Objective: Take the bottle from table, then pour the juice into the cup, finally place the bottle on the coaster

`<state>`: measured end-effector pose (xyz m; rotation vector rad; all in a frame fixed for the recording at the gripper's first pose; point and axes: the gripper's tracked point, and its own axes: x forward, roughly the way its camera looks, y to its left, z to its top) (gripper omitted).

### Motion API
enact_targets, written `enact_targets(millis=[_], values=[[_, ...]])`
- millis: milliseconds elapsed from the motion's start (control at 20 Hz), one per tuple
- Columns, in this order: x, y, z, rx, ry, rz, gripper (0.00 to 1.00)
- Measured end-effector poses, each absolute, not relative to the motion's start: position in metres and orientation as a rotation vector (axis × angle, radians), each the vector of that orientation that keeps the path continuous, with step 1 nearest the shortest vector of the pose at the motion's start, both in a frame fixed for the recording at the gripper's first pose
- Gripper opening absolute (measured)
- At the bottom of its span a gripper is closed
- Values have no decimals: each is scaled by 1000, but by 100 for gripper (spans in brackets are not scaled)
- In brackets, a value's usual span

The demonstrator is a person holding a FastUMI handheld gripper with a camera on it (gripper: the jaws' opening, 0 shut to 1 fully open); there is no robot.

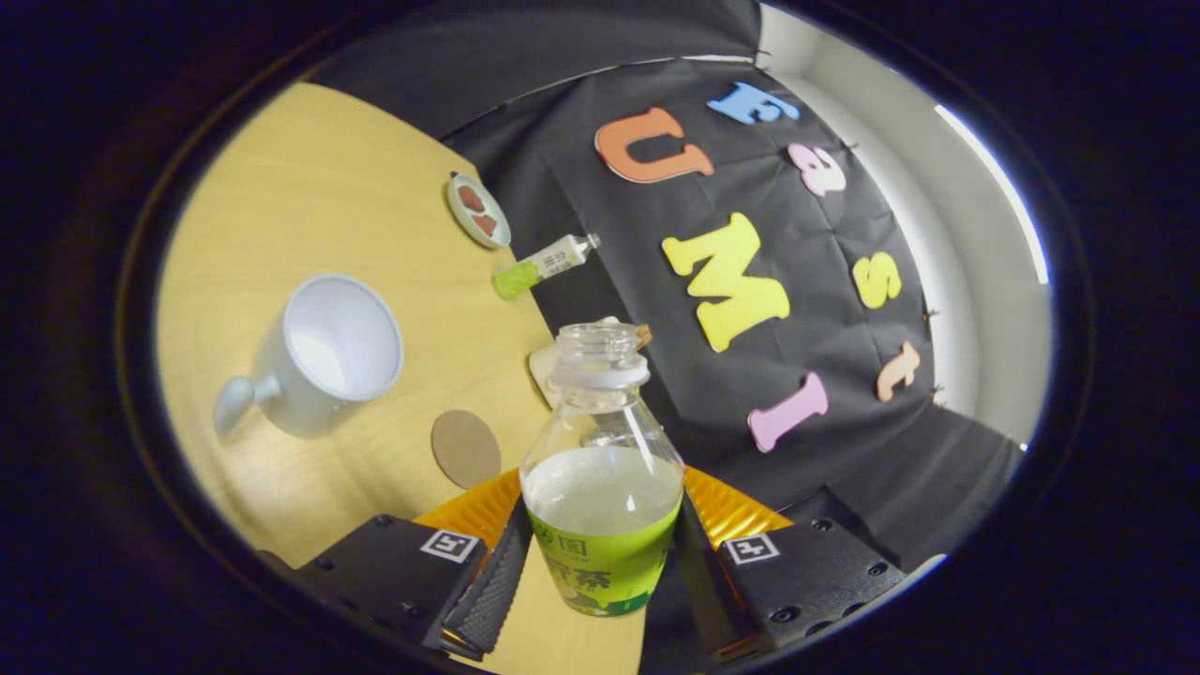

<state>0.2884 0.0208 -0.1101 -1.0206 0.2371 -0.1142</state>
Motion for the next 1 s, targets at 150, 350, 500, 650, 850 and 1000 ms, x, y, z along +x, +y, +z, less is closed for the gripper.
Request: enact_targets(millis=[150,350,500,650,850,1000], values=[[286,23,-98,-830,241,-56,80],[280,29,-72,-609,228,21,80],[277,26,-36,-441,174,4,80],[280,21,-2,-285,124,-21,80],[281,13,34,-115,66,-59,80],[283,18,51,-88,30,-52,80]])
